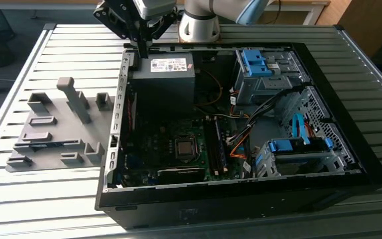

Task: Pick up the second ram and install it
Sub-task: 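Reach for the second ram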

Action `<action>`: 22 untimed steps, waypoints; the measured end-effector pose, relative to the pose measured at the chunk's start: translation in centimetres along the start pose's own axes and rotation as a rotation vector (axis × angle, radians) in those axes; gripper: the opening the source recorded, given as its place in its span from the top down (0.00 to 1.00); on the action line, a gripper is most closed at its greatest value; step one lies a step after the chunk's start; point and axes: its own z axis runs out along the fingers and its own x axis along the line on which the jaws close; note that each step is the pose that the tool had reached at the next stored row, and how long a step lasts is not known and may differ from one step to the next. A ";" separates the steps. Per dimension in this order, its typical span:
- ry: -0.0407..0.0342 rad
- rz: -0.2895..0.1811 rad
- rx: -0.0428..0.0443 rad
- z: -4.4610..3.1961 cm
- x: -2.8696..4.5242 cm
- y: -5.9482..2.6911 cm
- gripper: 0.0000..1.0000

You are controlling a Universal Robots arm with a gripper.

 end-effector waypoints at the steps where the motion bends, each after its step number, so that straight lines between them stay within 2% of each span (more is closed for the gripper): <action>1: -0.0001 0.000 -0.0001 0.01 0.02 0.00 0.89; 13: 0.0000 0.000 0.0000 0.03 0.43 -0.04 0.89; 22: 0.0000 0.000 0.0000 0.03 1.51 -0.12 0.89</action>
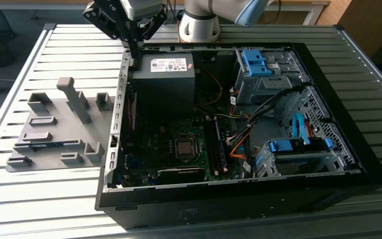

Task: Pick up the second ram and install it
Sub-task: 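Reach for the second ram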

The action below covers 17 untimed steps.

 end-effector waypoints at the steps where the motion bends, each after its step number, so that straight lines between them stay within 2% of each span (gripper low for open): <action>1: 0.0001 0.000 0.0000 0.00 0.16 -0.01 0.89; 6: 0.0000 0.000 0.0001 -0.01 0.91 -0.08 0.89; 9: 0.0000 0.000 0.0000 -0.02 1.77 -0.17 0.89; 17: 0.0000 0.000 0.0000 -0.09 5.22 -0.47 0.89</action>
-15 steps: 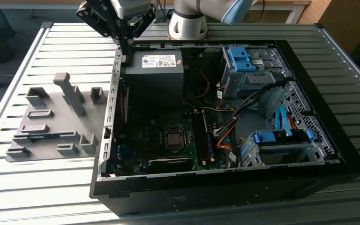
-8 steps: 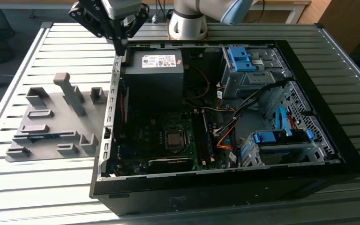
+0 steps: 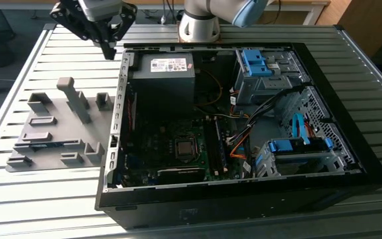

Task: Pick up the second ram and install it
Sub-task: 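Reach for the second ram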

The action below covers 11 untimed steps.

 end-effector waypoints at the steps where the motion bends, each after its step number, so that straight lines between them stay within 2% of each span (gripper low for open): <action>1: 0.0000 0.000 0.0000 -0.01 0.45 -0.04 0.89; 7: 0.0000 0.000 0.0000 -0.06 3.15 -0.38 0.89; 11: 0.0000 0.000 0.0000 -0.08 4.72 -0.98 0.89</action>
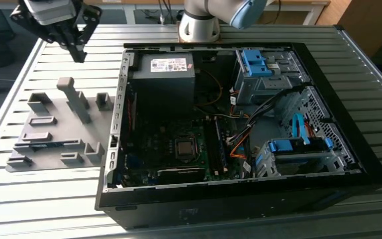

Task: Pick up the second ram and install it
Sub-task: 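Reach for the second ram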

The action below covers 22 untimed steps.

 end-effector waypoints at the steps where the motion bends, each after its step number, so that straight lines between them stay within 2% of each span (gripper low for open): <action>1: 0.0000 0.000 0.0000 0.00 0.31 -0.21 0.89; 6: 0.0001 0.000 0.0001 0.01 1.93 -1.27 0.89; 14: 0.0000 0.000 0.0000 -0.03 5.18 -2.51 0.89; 19: 0.0000 0.000 0.0000 0.01 6.29 -3.66 0.89; 22: 0.0000 0.000 0.0001 0.01 7.39 -4.25 0.89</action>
